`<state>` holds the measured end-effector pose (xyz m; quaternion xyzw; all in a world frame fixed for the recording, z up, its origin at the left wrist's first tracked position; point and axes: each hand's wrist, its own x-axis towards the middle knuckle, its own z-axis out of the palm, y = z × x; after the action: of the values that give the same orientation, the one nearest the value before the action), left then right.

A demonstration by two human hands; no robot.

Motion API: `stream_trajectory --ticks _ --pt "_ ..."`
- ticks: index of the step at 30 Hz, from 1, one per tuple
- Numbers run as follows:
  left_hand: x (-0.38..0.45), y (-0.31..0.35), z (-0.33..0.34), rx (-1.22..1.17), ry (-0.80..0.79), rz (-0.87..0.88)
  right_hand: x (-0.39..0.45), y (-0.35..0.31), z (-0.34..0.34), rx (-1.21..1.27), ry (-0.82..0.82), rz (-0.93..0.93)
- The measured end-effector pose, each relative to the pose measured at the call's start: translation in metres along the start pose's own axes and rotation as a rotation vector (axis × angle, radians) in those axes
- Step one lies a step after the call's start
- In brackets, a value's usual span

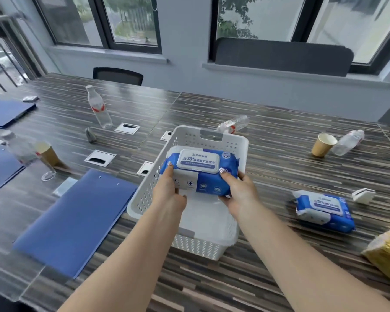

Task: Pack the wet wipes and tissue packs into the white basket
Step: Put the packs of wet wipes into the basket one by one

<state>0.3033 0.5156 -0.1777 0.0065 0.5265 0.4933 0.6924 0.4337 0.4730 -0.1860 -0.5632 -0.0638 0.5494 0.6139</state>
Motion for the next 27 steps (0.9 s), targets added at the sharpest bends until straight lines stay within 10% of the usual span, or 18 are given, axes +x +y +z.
stream_trajectory --ticks 12,27 --pt "0.091 -0.011 -0.017 0.279 0.193 -0.209 0.074 0.071 0.01 -0.282 0.338 0.174" --pt "0.154 -0.015 -0.032 0.465 0.229 -0.256 0.117 0.101 0.013 -0.289 0.305 0.337"
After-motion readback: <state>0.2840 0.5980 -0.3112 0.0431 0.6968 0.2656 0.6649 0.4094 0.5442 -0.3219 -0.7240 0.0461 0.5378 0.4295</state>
